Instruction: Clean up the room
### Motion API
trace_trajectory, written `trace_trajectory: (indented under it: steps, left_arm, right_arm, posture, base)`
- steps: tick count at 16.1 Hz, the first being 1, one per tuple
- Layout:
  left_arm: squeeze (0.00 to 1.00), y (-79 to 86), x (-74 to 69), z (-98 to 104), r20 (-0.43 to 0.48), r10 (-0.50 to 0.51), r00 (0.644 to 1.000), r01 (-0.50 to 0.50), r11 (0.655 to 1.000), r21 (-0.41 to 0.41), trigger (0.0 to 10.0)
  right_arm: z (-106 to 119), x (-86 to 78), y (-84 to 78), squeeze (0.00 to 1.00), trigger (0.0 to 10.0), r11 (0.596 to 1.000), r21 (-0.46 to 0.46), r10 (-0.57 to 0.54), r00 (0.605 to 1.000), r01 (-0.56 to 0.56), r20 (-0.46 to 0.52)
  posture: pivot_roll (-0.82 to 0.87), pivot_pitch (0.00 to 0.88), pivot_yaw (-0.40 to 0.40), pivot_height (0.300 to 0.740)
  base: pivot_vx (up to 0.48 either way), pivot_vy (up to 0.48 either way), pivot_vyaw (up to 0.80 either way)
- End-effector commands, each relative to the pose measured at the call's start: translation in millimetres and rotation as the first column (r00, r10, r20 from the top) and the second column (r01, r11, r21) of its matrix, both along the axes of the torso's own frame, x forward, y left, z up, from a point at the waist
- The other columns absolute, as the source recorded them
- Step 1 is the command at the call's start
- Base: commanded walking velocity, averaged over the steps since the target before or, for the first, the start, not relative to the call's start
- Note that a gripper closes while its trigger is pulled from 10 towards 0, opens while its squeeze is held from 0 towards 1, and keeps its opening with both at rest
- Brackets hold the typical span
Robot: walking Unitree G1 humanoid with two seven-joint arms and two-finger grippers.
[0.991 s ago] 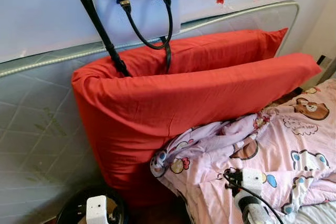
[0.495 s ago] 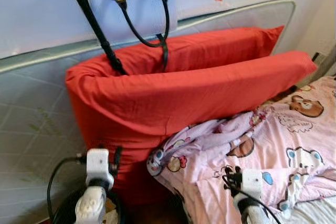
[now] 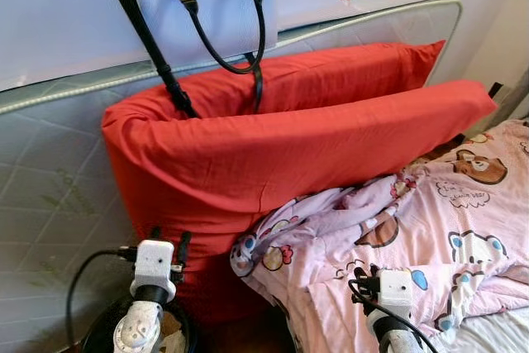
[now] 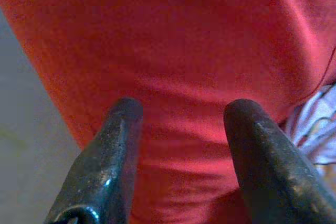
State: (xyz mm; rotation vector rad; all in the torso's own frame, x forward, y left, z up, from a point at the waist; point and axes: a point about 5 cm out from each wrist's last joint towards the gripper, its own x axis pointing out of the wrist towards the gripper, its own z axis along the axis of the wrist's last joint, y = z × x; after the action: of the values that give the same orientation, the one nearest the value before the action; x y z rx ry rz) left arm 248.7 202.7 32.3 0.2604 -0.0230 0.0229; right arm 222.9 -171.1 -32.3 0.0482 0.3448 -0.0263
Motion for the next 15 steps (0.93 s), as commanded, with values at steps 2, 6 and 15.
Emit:
trace_trajectory:
  steps: [2,6,15]
  left_arm:
    - [0.0,-4.2,0.0,-8.3,-0.104,0.014,0.994,-0.037,0.974,-0.223,10.0]
    - [0.0,-8.3,0.3,-2.8,-0.09,0.023,0.996,-0.039,0.982,-0.186,10.0]
    - [0.0,-9.5,-1.0,1.7,-0.119,0.01,0.993,-0.038,0.972,-0.232,10.0]
  right_arm:
    - [4.9,6.3,-1.7,0.0,10.0,1.0,-0.012,-0.003,1.0,0.003,0.019]
    - [2.5,7.8,2.3,0.0,10.0,1.0,-0.005,0.001,1.0,-0.001,-0.015]
    - [5.6,12.1,7.0,0.0,10.0,1.0,0.001,0.012,1.0,-0.012,0.01]
  posture:
    - [0.01,0.0,-0.028,0.696]
    - [0.01,0.0,-0.026,0.676]
    - [0.02,0.0,-0.032,0.661]
  base:
    - [0.0,0.0,0.0]
    - [0.0,0.0,0.0]
    - [0.0,0.0,0.0]
